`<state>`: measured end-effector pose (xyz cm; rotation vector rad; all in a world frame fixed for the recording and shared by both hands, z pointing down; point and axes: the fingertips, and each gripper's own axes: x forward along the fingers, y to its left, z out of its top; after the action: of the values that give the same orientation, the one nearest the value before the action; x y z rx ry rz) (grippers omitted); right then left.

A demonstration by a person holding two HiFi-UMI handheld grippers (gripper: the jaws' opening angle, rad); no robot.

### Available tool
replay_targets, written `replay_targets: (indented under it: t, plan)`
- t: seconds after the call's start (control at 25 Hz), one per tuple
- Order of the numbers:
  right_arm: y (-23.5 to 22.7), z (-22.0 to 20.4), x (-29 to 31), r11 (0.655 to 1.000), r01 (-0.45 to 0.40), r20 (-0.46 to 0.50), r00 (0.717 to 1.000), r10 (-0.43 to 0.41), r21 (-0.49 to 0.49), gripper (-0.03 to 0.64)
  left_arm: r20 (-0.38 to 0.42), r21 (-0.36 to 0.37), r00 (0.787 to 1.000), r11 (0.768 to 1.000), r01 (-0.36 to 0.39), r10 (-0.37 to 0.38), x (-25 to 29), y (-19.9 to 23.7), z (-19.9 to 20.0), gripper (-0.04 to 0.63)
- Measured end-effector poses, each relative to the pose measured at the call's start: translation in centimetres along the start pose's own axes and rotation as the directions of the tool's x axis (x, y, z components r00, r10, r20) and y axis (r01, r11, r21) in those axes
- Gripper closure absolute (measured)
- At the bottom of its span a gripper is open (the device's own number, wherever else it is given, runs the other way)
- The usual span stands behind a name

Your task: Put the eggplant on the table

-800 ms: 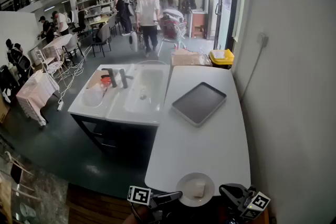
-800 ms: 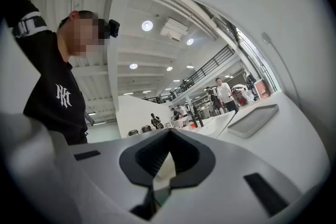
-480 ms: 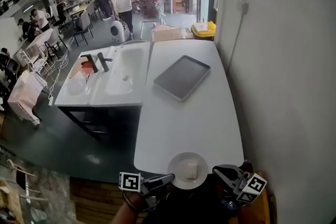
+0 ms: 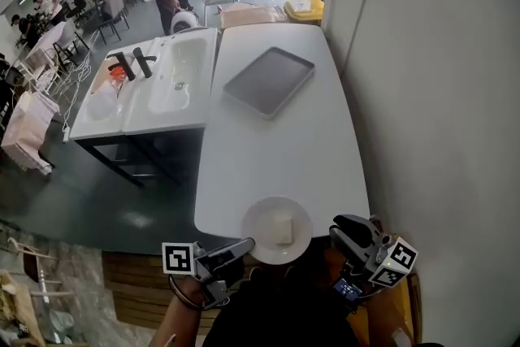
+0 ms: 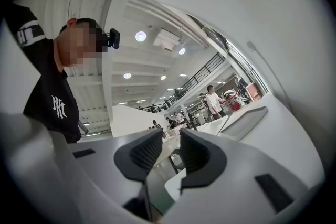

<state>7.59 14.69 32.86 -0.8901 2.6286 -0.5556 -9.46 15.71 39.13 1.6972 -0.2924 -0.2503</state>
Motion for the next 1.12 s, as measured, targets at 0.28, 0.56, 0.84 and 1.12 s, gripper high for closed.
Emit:
replay_targets:
  t: [0.28,0.56,0.84,1.12]
  plan:
    - [0.0,-0.5,1.7,0.999,-0.005,-0.01,1.0,0.005,0.051,0.517,0.007,-0.006,1.0,1.0,0.001,-0.001,-1.1,0.2,1.1,0.578]
    - [0.3,-2.2,4.3,0.998,0.036,-0.067,0.997,-0.033,0.046,0.472,-0.002,-0.048,1.0,0.999,0.026,-0.026,-2.9,0.8,2.2,0.578]
    - [-0.1,-4.1,5.7,0.99,0.142,-0.126,0.982,-0.139,0.012,0.474,-0.041,-0.079,0.999,0.997,0.023,-0.026,-3.8,2.4,4.0,0.578]
    - [-2.9,-4.5,6.1,0.985,0.164,-0.151,0.977,-0.153,0.06,0.474,-0.036,-0.099,0.999,0.995,0.02,-0.024,-1.7,3.7,6.5,0.578]
